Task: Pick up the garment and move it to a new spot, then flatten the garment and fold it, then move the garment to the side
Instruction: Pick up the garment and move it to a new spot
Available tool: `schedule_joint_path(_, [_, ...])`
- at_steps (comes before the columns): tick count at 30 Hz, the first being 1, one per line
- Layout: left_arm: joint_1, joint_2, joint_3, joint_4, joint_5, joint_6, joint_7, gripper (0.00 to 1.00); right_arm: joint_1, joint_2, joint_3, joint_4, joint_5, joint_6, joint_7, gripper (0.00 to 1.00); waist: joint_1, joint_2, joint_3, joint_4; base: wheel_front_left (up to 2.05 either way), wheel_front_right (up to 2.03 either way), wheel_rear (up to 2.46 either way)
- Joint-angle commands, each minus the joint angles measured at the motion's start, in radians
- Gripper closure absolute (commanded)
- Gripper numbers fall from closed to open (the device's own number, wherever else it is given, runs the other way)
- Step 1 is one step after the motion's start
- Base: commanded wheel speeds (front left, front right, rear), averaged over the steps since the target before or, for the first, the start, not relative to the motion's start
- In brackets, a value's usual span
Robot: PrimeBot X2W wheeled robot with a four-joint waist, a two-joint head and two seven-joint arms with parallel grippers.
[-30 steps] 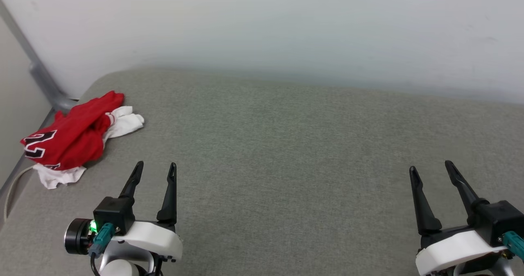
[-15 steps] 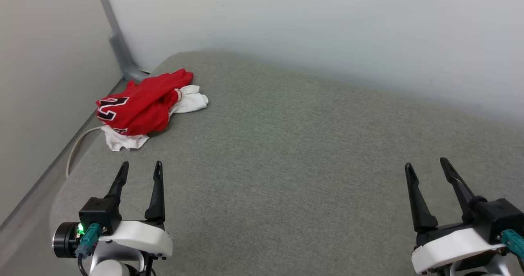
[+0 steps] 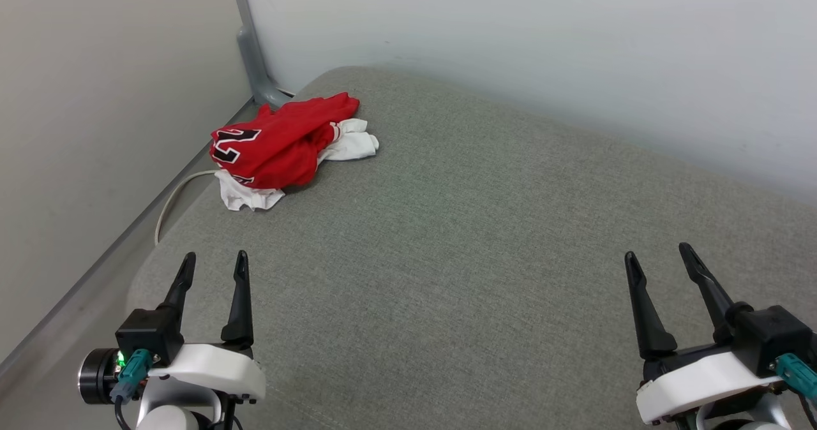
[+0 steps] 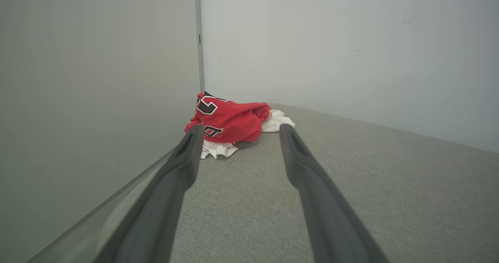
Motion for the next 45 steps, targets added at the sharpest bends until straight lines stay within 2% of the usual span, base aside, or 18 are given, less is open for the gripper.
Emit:
schedule_joint_path(1, [0.000, -0.002, 0.003, -0.001, 0.003, -0.002, -0.003, 0.00, -0.013, 0.000, 0.000, 0.003, 0.008, -0.001, -0.004, 0.00, 0.0000, 0.0000, 0.002, 0.003, 0.00, 0.00, 0.00])
schedule_joint_path(11, [-0.079, -0.003, 0.038, 0.024, -0.034, -0.012, -0.003, 0.00, -0.035, 0.001, -0.007, -0.021, -0.021, -0.001, 0.021, 0.00, 0.0000, 0.0000, 0.062, -0.013, 0.00, 0.00, 0.00])
schedule_joint_path(16, [-0.180, 0.017, 0.051, 0.099, -0.096, -0.020, 0.013, 0.00, -0.062, 0.000, -0.009, -0.052, -0.043, -0.001, 0.048, 0.00, 0.0000, 0.0000, 0.136, -0.048, 0.00, 0.00, 0.00])
schedule_joint_path(23, [-0.397, 0.106, 0.041, 0.203, -0.193, -0.026, 0.105, 0.00, -0.119, 0.000, -0.015, -0.100, -0.072, -0.001, 0.086, 0.00, 0.0000, 0.0000, 0.261, -0.109, 0.00, 0.00, 0.00])
schedule_joint_path(26, [-0.518, 0.179, 0.022, 0.262, -0.254, -0.027, 0.199, 0.00, -0.165, 0.000, -0.011, -0.139, -0.095, -0.001, 0.103, 0.00, 0.0000, 0.0000, 0.348, -0.155, 0.00, 0.00, 0.00])
schedule_joint_path(28, [-0.598, 0.248, 0.007, 0.307, -0.307, -0.027, 0.298, 0.00, -0.191, 0.000, -0.016, -0.170, -0.101, -0.001, 0.109, 0.00, 0.0000, 0.0000, 0.407, -0.186, 0.00, 0.00, 0.00])
schedule_joint_path(36, [-0.771, 0.405, 0.012, 0.416, -0.443, -0.027, 0.584, 0.00, -0.245, 0.000, -0.017, -0.241, -0.105, -0.001, 0.125, 0.00, 0.0000, 0.0000, 0.556, -0.244, 0.00, 0.00, 0.00])
schedule_joint_path(41, [-0.836, 0.477, 0.010, 0.476, -0.478, -0.027, 0.724, 0.00, -0.272, -0.004, -0.007, -0.287, -0.123, -0.001, 0.133, 0.00, 0.0000, 0.0000, 0.628, -0.265, 0.00, 0.00, 0.00])
schedule_joint_path(45, [-0.863, 0.498, 0.004, 0.524, -0.505, -0.023, 0.832, 0.00, -0.288, -0.006, -0.004, -0.327, -0.119, -0.001, 0.138, 0.00, 0.0000, 0.0000, 0.667, -0.272, 0.00, 0.00, 0.00])
